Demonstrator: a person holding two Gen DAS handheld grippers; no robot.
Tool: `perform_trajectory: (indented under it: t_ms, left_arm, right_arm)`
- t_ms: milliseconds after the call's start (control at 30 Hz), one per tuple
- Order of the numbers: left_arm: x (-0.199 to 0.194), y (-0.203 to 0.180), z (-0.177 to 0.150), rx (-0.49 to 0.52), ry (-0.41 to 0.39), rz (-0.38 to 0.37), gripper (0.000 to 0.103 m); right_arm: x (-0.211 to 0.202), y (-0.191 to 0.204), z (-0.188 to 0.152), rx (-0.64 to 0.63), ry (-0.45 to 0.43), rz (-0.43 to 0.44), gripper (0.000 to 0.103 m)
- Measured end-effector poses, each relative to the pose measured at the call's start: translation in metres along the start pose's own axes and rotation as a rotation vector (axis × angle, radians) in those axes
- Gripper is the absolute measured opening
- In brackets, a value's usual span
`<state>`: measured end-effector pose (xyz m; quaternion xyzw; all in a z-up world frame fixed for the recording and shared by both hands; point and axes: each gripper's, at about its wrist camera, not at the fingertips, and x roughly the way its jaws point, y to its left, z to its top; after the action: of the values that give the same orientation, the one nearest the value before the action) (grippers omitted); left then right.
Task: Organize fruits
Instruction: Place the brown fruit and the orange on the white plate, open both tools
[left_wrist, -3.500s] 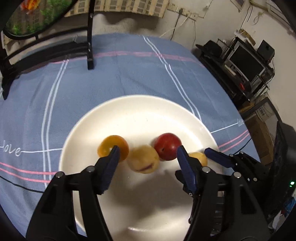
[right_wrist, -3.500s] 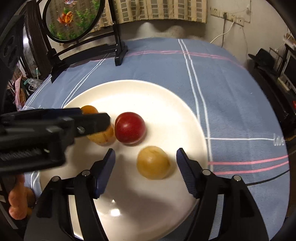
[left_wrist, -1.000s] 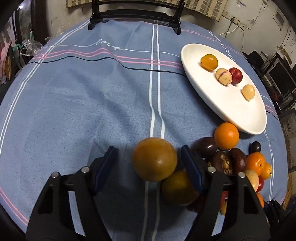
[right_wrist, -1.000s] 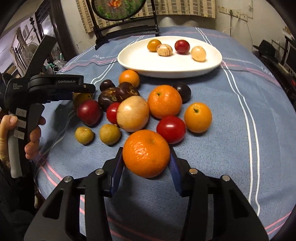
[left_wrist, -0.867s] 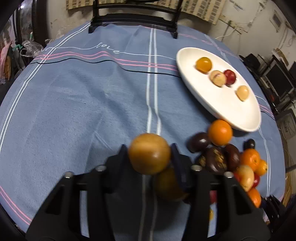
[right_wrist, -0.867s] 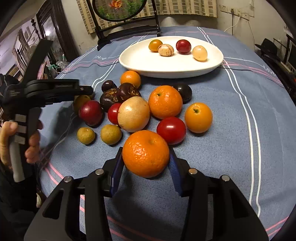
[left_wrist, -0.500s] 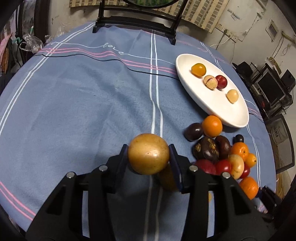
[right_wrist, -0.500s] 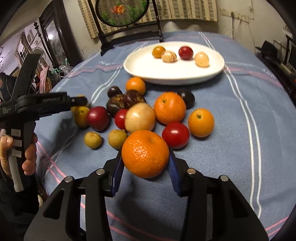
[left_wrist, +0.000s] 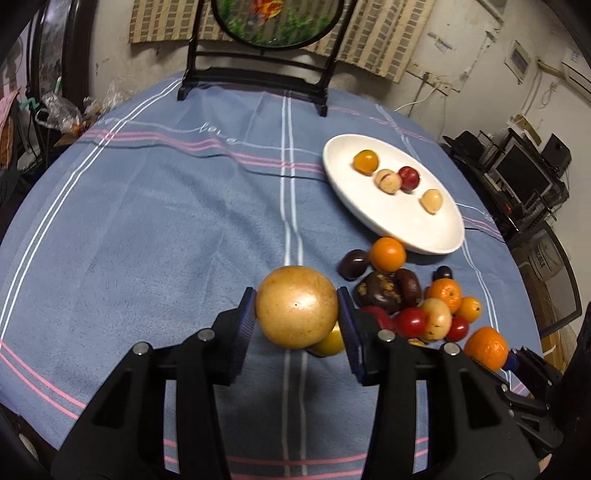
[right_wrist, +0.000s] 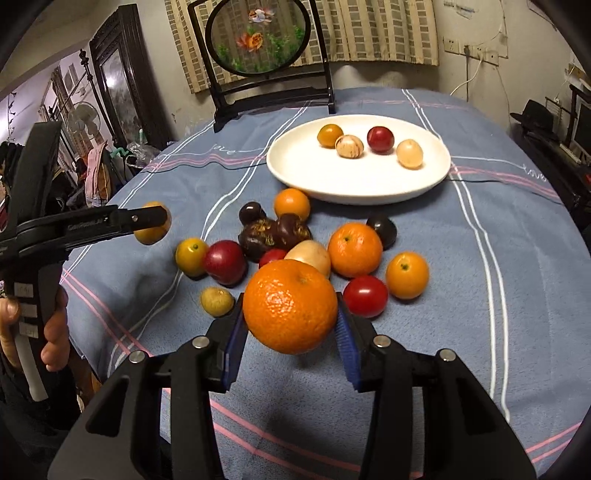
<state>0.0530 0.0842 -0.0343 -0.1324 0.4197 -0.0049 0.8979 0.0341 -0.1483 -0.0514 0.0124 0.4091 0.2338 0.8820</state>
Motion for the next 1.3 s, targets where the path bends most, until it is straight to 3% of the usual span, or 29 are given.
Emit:
perform_trajectory:
  t_ms: [400,600,800,967,1133,1300]
  left_arm:
    - [0.002,-0.028,0.007,0.066,0.000,-0.037,0.044]
    - [0.017,-0.050,0.037,0.106,0.002,-0.056,0.044]
    - [0.063,-0.079,0.104,0.132,0.038,-0.067,0.045]
    - [0.122,-0.089,0.143,0.117,0.120,-0.074,0.045]
    - [0.171,-0.089,0.156,0.100,0.191,-0.051,0.045]
    - [0.191,-0.092,0.164,0.113,0.203,-0.035,0.046]
  right_arm:
    - [0.000,-0.010,0.009,0.013,-0.015,-0.016,0.045]
    - [0.002,-0.015,0.041,-0.023,-0.044,-0.033,0.045]
    - [0.036,-0.030,0.101,-0.079,-0.009,-0.066,0.045]
    - [0.097,-0.056,0.148,-0.073,0.075,-0.119,0.045]
    - [0.139,-0.076,0.160,-0.051,0.142,-0.139,0.045]
    - [0.148,-0.078,0.165,-0.070,0.128,-0.153,0.046]
